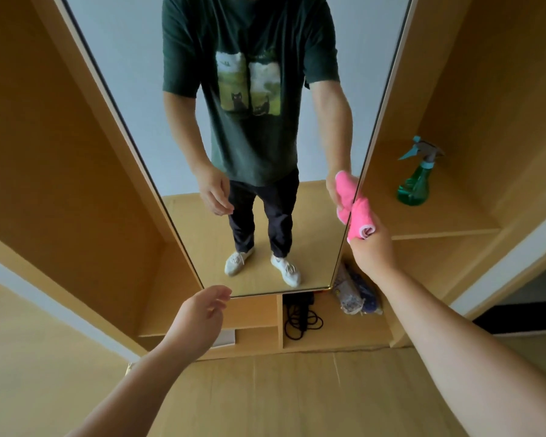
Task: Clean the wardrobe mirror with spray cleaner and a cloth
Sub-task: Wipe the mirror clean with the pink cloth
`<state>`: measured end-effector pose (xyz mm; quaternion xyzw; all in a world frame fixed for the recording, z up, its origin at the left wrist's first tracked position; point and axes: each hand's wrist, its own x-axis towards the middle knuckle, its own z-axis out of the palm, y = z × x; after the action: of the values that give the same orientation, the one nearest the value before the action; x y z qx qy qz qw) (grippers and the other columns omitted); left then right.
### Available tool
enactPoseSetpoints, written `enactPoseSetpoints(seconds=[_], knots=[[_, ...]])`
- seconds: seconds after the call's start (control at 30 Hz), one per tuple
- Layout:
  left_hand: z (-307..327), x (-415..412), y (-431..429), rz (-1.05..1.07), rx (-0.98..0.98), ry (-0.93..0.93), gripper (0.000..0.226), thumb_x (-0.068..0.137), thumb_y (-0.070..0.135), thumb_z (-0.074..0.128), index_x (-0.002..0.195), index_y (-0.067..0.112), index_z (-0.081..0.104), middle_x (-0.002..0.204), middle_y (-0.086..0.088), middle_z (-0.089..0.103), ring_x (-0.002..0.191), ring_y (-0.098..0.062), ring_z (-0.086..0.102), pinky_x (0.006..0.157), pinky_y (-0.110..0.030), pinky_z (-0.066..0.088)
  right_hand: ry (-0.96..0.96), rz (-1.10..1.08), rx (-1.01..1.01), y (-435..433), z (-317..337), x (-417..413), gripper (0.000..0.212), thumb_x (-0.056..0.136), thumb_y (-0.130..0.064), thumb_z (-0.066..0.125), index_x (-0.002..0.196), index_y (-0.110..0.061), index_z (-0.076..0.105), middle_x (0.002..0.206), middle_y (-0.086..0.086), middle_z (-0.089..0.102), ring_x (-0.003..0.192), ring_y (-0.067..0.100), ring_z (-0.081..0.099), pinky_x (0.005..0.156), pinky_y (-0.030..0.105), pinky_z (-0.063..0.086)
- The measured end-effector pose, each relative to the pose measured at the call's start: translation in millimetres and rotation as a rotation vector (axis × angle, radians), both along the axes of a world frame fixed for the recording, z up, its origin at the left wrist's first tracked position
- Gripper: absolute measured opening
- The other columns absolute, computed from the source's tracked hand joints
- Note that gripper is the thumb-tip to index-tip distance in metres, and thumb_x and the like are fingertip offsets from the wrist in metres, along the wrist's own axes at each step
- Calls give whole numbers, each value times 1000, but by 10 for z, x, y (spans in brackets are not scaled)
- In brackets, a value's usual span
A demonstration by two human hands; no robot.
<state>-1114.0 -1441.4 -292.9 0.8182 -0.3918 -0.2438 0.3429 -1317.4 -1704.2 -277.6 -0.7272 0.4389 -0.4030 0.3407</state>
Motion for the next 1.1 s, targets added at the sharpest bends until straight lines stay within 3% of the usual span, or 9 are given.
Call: enactPoseSetpoints(seconds=[0.07,0.2,0.3,0.4,0.5,0.67,0.87,1.0,1.1], knots=[[-48,26,-24,-16,3,-8,46,88,-8,40,110,28,60,102,13,64,99,-2,60,89,-21,47,18,-11,15,-1,-82,13,20,94,-13,44,100,-32,50,73,-21,55,67,-10,56,53,6,37],[-183,69,-41,-38,16,-5,48,86,-8,39,109,29,60,100,15,63,97,1,60,84,-15,44,32,-45,73,23,-287,47,22,90,-33,37,103,-24,53,75,-7,55,67,15,54,53,20,37],[-270,123,-21,-27,17,-9,49,86,-7,40,111,29,60,102,15,63,98,0,60,85,-16,45,31,-81,101,62,-454,60,20,92,-13,46,108,-14,56,73,-5,54,65,15,53,50,10,37],[-249,313,-2,56,-20,-66,47,86,-5,43,120,24,59,110,10,63,104,-9,60,86,-20,45,38,-115,161,68,-580,62,28,86,2,50,111,-8,57,72,-10,51,62,13,50,52,16,35],[-151,637,-51,170,-62,-168,49,86,0,50,132,15,52,118,1,58,112,-21,58,87,-31,46,53,-125,182,80,-650,77,27,86,2,51,110,-9,57,71,-7,53,62,17,51,52,20,35],[-72,893,-244,171,-33,-157,53,88,4,48,138,22,39,127,-4,58,100,-20,59,59,-17,41,98,-155,164,103,-812,88,28,87,1,51,113,-7,57,69,-9,51,60,6,49,48,14,33],[-256,900,-323,170,-62,-116,69,86,-2,49,143,27,26,130,-1,52,105,-15,52,55,-17,41,136,-160,171,133,-1034,72,27,88,0,49,114,-6,56,74,-1,52,66,21,50,61,25,35],[-331,910,-303,176,-141,-64,76,87,-3,49,148,32,18,148,-2,41,134,-21,41,79,-26,45,128,-145,250,160,-1158,98,26,91,2,49,115,-2,56,87,13,60,85,32,55,76,33,39],[-355,898,-290,203,-186,-30,76,87,-4,51,148,29,19,149,-1,39,139,-20,37,88,-35,47,171,-154,261,146,-1250,99,28,92,-2,45,118,-4,56,97,23,62,91,39,58,85,45,48]])
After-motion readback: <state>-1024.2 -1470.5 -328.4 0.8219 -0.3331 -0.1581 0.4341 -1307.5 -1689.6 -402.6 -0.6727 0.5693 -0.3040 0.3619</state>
